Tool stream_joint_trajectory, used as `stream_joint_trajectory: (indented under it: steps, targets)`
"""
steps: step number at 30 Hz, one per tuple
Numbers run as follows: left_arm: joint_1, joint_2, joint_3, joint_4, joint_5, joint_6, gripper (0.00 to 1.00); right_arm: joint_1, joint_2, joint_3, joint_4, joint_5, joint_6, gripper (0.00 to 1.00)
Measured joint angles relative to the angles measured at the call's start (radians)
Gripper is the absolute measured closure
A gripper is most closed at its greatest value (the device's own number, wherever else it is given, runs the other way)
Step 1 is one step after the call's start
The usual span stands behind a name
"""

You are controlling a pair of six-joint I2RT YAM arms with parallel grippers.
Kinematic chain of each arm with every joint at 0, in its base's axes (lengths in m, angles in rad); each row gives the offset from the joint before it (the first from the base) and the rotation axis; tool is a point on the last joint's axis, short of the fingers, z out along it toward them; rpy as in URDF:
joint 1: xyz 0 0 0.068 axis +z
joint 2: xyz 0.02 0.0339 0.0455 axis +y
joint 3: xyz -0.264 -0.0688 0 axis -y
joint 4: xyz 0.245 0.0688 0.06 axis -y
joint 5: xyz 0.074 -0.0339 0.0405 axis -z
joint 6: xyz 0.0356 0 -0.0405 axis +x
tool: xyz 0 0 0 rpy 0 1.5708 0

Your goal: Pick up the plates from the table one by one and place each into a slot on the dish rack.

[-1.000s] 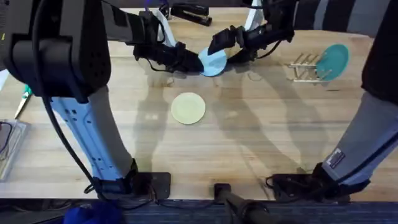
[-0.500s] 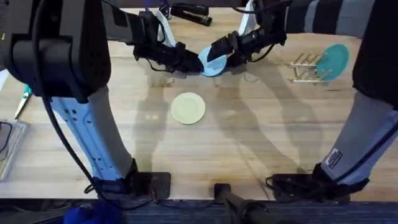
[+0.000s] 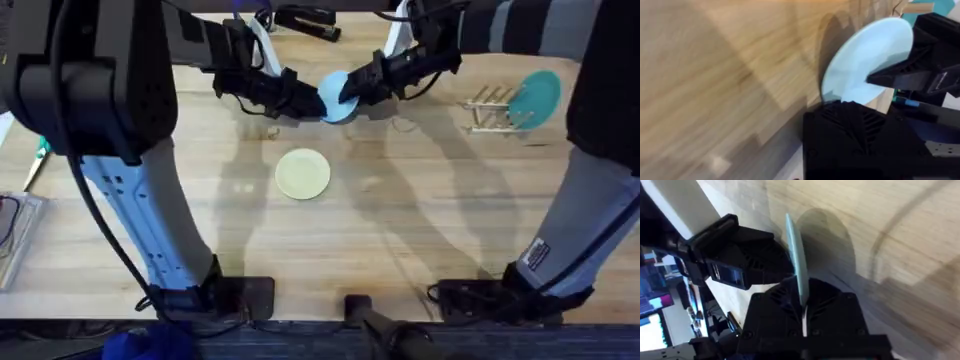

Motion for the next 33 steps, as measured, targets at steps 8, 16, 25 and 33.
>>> stream_joint_trajectory:
  steps: [8,16,25,33]
  targets:
    - [0.061,-0.013,0.388,-0.527,-0.297,0.067,0.961,-0.054,0.000,0.070,-0.011,-0.044,0.030,0.970]
    - [0.065,-0.107,0.781,-0.786,-0.563,0.086,0.945,-0.107,-0.049,0.314,-0.284,0.047,-0.010,0.969]
    - [0.065,-0.129,1.004,-0.892,-0.652,0.092,0.850,-0.178,-0.168,0.671,-0.806,0.470,-0.157,0.969]
    - [0.065,-0.128,1.006,-0.946,-0.667,0.097,0.511,-0.186,-0.193,0.784,-1.164,0.971,-0.191,0.969]
